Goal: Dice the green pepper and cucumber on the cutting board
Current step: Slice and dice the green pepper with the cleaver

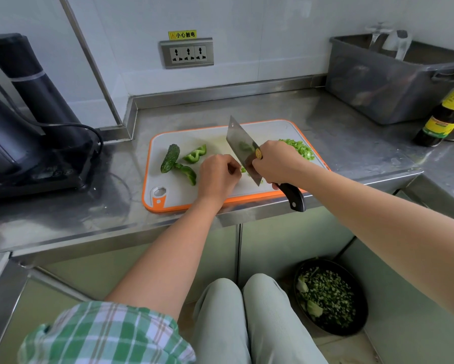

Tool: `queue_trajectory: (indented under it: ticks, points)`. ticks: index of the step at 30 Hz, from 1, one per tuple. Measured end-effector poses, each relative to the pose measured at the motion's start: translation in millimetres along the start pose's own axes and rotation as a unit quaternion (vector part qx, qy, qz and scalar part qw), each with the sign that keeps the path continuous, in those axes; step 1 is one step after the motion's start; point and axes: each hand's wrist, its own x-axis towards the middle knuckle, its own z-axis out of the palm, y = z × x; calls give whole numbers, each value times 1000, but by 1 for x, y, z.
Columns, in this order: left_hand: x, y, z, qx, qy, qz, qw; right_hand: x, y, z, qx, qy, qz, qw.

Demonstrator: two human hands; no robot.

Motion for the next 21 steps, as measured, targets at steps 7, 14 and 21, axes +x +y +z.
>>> queue_trajectory:
  ticks: [7,14,21]
  points:
    - [3,-5,3,53,5,10,999,0,-6,12,-31,2,7,1000]
    - [2,-5,0,69,22,1,997,3,-2,8,9,7,15,1000]
    - [0,-3,0,89,14,-11,996,0,-4,-5,-41,-33,-15,998]
